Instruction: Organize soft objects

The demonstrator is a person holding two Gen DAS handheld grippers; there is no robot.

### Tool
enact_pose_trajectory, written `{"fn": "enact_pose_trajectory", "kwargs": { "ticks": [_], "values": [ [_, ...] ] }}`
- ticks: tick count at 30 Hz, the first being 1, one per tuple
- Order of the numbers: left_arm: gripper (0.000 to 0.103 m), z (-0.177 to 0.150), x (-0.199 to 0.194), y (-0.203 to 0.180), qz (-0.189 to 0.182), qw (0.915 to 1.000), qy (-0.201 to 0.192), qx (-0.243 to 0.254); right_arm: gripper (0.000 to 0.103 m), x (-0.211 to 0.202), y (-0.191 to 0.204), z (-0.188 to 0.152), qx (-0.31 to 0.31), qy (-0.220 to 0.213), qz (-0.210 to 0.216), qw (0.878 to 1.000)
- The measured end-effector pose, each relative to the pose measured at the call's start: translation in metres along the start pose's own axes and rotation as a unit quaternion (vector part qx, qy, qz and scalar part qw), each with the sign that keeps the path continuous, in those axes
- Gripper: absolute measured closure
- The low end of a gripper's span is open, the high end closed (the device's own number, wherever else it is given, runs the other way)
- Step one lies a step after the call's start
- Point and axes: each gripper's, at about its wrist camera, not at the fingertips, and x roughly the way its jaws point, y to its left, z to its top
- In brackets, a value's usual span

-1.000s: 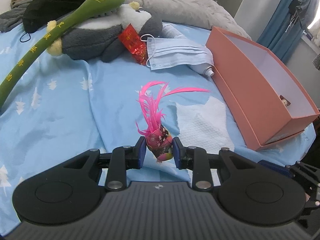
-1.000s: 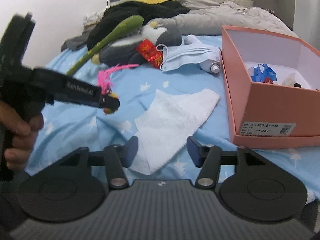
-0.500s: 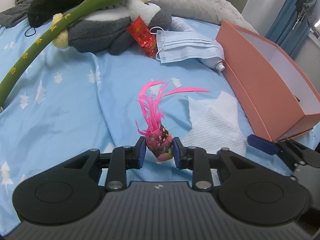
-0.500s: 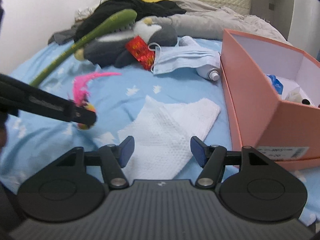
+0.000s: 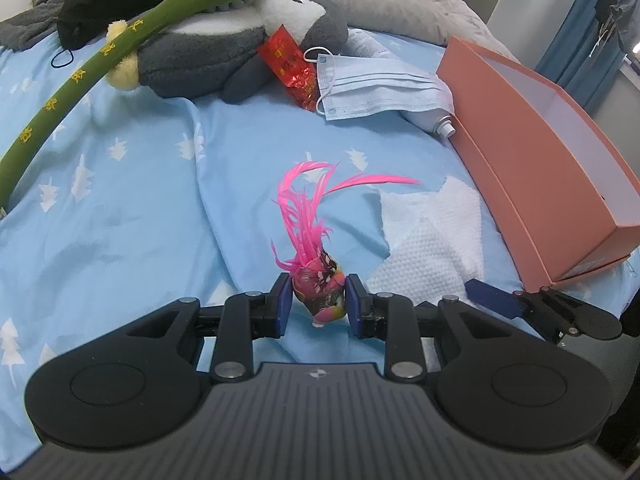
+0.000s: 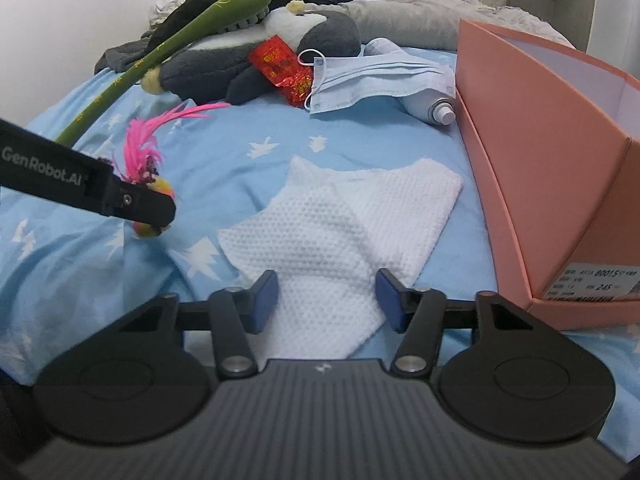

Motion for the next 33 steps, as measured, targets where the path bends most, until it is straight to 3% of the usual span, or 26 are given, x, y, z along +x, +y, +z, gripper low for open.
{"fn": "enact_pose_trajectory", "kwargs": {
  "ticks": [5,8,15,33],
  "values": [
    [0.070,0.000,0.000,-0.001,0.000,1.0000,0.000,0.000,0.083,0.000,0.002,0.002,0.003,0.006,0.014,1.000],
    [0.070,0.001,-0.004,-0.003,0.000,1.0000,-0.002,0.002,0.094,-0.003,0.002,0.004,0.008,0.006,0.015,1.000],
    [0.070,0.009,-0.024,-0.012,-0.009,0.9998,-0.017,0.004,0.096,-0.026,-0.002,0.011,0.032,-0.002,0.030,0.999],
    [0.070,0.044,-0.102,-0.070,-0.024,0.9971,-0.068,0.022,0.096,-0.124,-0.023,0.062,0.043,-0.077,0.037,0.995]
  ]
}}
